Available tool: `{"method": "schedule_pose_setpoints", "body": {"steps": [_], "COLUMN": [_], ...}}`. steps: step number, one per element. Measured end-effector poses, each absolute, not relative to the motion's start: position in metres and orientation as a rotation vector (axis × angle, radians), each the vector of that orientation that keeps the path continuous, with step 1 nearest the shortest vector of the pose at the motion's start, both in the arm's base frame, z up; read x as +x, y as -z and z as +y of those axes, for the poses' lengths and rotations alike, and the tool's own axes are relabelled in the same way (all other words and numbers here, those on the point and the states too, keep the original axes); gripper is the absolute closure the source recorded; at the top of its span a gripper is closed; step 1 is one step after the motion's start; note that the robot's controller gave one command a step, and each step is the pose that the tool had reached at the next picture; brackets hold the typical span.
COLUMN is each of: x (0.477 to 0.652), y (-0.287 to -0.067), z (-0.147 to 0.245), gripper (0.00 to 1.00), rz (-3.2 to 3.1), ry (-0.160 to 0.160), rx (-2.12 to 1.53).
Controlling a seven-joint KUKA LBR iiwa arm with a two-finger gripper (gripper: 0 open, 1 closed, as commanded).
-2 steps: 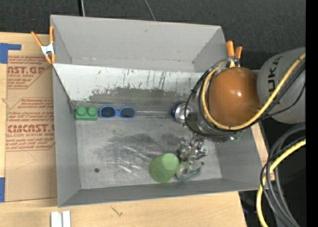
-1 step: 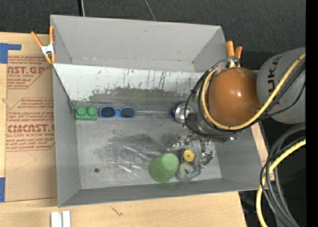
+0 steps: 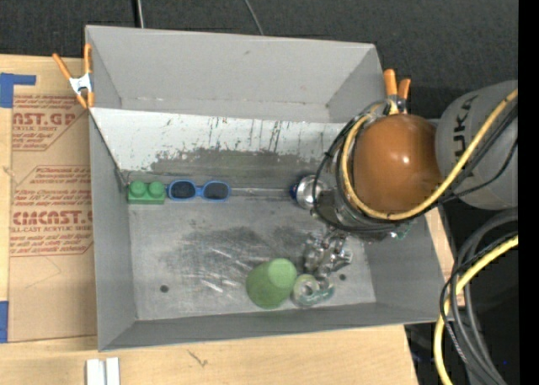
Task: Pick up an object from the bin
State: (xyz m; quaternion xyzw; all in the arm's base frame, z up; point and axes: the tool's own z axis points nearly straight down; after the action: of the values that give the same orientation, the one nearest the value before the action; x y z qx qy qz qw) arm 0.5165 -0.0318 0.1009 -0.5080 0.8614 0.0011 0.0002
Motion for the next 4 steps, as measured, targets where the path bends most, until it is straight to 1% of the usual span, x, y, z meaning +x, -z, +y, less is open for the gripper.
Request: {"method": "schedule_pose_setpoints", "body": {"steps": [1, 2, 3, 4], "x": [0.533, 0.533, 0.534, 0.539], "y": [-0.134, -0.134, -0.131, -0.117], "z": [-0.049, -0.048, 0.061, -0.013], "gripper": [1.00, 0.00, 0.00, 0.00], "rz": [2.414, 2.415, 2.154, 1.737], "ry": [0.000, -0.004, -0.006, 0.026], "rx": [-2.006, -2.006, -2.280, -2.592]}}
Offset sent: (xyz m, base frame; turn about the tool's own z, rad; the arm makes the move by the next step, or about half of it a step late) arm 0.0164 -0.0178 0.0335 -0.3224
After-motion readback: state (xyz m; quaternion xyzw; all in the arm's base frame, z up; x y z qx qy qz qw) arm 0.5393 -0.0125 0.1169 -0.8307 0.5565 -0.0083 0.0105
